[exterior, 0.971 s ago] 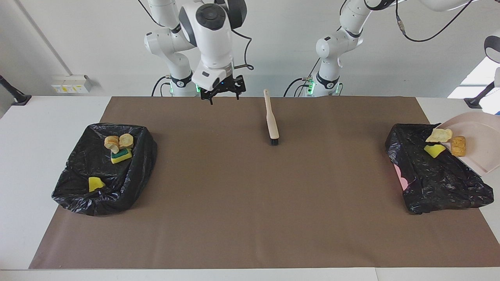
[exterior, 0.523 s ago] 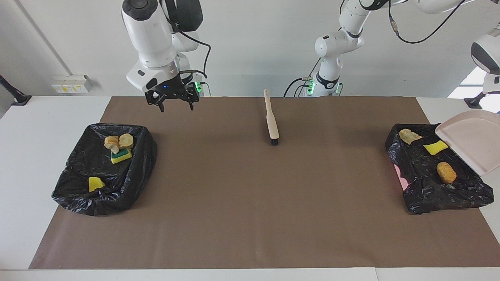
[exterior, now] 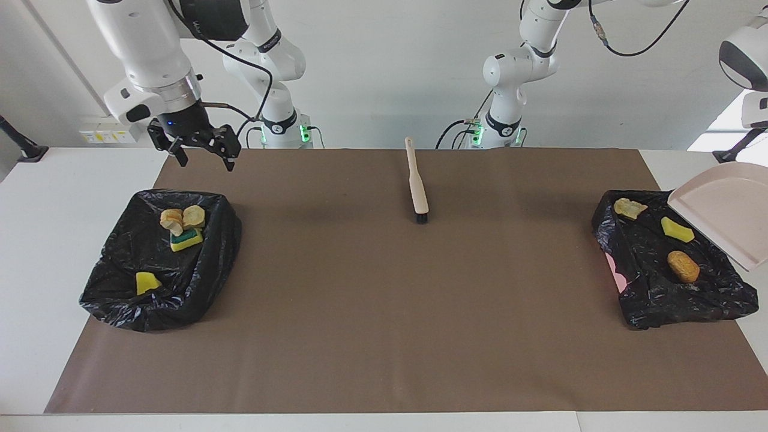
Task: Sweep and dump trash in bin
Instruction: 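Tip the dustpan over the trash bag with the left gripper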
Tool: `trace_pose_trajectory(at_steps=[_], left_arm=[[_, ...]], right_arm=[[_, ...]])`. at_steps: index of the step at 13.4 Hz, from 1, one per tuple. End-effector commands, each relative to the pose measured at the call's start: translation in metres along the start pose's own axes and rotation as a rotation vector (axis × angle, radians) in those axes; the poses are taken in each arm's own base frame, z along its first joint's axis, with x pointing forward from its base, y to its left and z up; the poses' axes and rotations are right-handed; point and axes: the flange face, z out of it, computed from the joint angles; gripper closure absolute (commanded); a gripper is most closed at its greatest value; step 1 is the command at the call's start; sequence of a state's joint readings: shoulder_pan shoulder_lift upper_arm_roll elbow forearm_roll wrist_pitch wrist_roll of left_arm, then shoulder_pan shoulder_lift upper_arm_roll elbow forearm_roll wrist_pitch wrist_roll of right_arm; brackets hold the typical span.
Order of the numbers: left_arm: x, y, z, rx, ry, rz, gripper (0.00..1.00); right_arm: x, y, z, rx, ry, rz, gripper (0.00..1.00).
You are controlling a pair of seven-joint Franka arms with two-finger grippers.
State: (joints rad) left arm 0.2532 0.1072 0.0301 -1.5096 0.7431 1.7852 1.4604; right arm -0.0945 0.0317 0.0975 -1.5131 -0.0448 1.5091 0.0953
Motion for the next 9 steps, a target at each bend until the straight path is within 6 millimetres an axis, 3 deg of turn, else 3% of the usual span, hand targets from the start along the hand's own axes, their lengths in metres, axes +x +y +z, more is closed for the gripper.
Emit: trace_pose_trajectory(at_steps=[1, 3, 5, 7, 9], left_arm=[[-0.001, 0.021, -0.030, -0.041, 0.153, -0.103, 1.00], [0.007, 0.032, -0.032, -0.126, 0.234, -0.222, 1.00], [0.031, 0.041, -0.045, -0.202, 0.301, -0.307, 1.00], [0.080, 0.062, -0.073, -0.277, 0.365, -0.426, 1.00], [0.144, 0.090, -0.112, -0.350, 0.416, -0.567, 1.00]], right_arm=[[-0.003, 0.019, -0.012, 0.028, 0.000, -0.064, 0.00], [-0.005, 0.023, -0.016, 0.030, 0.008, -0.055, 0.00], [-0.012, 0.031, -0.023, 0.038, 0.024, -0.025, 0.00], [-0.015, 0.030, -0.025, 0.053, 0.022, -0.014, 0.00], [-0.015, 0.031, -0.025, 0.047, 0.022, -0.013, 0.00]])
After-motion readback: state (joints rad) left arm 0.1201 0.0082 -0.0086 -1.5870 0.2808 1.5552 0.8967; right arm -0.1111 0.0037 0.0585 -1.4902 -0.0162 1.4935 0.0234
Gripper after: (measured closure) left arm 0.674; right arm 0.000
